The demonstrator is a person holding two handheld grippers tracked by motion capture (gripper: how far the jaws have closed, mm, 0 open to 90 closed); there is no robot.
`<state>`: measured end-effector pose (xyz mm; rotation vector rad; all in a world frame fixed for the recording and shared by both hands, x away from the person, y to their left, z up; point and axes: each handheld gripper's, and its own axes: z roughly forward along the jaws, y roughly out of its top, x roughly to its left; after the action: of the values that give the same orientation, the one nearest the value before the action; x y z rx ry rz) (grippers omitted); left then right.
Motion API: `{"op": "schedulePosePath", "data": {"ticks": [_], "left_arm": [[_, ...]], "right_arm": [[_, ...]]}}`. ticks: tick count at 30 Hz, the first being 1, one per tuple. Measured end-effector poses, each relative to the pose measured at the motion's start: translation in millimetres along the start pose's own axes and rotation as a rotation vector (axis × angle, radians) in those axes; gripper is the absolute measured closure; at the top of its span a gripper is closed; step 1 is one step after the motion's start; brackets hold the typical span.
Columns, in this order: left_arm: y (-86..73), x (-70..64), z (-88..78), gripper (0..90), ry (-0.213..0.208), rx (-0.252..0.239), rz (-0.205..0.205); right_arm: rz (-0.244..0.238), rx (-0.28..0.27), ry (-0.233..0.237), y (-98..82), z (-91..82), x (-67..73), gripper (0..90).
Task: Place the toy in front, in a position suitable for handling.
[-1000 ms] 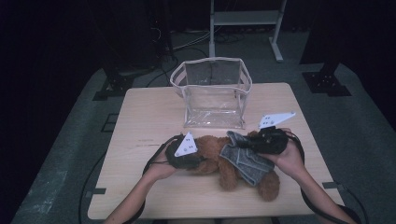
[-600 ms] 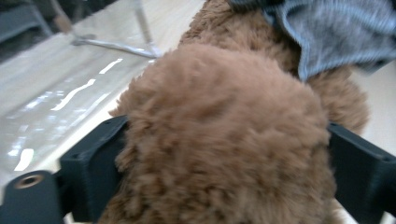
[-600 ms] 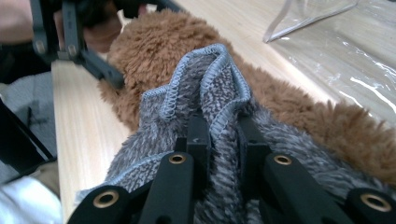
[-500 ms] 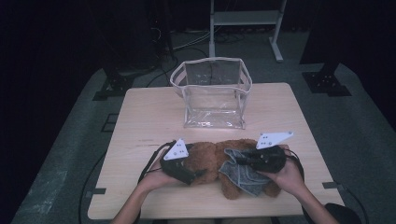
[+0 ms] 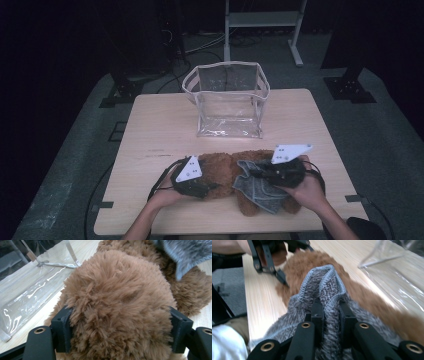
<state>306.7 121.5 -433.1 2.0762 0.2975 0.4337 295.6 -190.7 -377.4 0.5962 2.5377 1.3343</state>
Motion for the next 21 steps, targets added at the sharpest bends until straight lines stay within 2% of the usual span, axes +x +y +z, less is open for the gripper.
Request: {"op": "schedulePosePath", "data": {"ticks": [4,7,9,11,14,17,21], "left_arm": [[3.2,-1.0,-0.5,24.6,0.006,0.003,0.012],[6.8,-1.3,0.6,24.7,0.01,0.006,0.019],[9.4,-1.4,2.2,24.8,0.021,0.019,0.033],[11.4,0.1,3.8,24.9,0.016,0.022,0.033],[14.4,2.2,7.0,25.0,0.009,0.023,0.029],[14.3,1.4,7.9,24.9,0.002,0.016,0.015],[9.2,1.9,4.8,24.8,-0.003,0.005,-0.001]], "right_arm": [[0.036,-0.004,-0.046,-23.5,-24.2,-1.9,77.7],[0.089,-0.01,-0.075,-37.0,-41.5,-5.8,77.8],[0.112,-0.022,-0.056,-35.5,-47.5,-5.1,77.6],[0.091,-0.028,-0.043,-26.1,-47.8,-2.2,77.5],[0.047,-0.035,-0.016,-7.1,-36.3,1.4,77.5],[-0.006,-0.01,0.005,10.8,-5.9,5.3,77.5],[-0.042,0.027,0.023,13.5,23.3,12.0,77.8]]}}
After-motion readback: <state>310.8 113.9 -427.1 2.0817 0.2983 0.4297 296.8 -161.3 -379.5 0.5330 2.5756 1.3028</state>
